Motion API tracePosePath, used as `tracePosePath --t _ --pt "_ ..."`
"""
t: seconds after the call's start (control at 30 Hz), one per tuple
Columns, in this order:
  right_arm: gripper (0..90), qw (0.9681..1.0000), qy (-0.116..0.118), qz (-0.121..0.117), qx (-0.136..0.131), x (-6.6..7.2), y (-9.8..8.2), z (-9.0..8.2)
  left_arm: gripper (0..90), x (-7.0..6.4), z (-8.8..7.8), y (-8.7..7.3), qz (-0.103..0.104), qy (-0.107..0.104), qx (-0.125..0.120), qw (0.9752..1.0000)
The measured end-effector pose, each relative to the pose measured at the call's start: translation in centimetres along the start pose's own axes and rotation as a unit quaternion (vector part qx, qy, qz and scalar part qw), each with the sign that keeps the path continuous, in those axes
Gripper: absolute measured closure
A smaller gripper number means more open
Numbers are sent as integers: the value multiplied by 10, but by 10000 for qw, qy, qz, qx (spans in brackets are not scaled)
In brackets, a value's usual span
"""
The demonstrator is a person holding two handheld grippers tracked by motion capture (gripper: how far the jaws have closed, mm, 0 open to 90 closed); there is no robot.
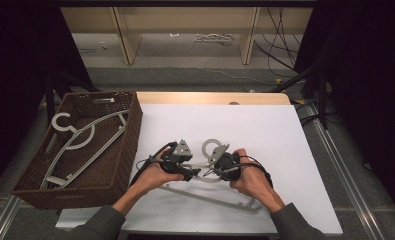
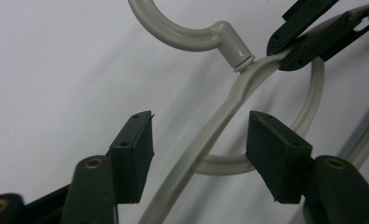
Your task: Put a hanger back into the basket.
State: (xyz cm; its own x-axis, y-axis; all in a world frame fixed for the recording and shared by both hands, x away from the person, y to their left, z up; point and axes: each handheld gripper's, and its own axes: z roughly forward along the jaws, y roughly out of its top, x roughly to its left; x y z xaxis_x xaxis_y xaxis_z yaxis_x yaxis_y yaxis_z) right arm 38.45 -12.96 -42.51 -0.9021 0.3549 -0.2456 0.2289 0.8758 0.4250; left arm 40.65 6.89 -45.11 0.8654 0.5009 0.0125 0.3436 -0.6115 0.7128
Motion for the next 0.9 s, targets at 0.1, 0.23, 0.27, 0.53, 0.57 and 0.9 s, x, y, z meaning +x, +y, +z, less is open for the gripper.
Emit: tracePosePath --t 0.1,0.23,0.27,0.53,0.57,0.9 --pt "828 10000 15 -62 -25 2 1 0 486 -1 6 1 -34 -268 88 9996" --pt "828 9999 53 -128 -58 4 3 -1 627 2 6 3 529 -238 349 9977" --pt "828 9999 60 -139 -62 4 3 -1 642 1 5 3 572 -244 367 9974" --pt "725 9990 -187 -39 -396 0 4 -7 788 -6 -9 9 1013 -367 364 9935" --pt "678 9987 -202 -2 -474 -1 4 -8 810 -8 -11 9 1032 -329 313 9936" --pt "424 9885 -459 765 -1222 -12 -2 -21 818 -4 -22 9 541 -130 81 9984"
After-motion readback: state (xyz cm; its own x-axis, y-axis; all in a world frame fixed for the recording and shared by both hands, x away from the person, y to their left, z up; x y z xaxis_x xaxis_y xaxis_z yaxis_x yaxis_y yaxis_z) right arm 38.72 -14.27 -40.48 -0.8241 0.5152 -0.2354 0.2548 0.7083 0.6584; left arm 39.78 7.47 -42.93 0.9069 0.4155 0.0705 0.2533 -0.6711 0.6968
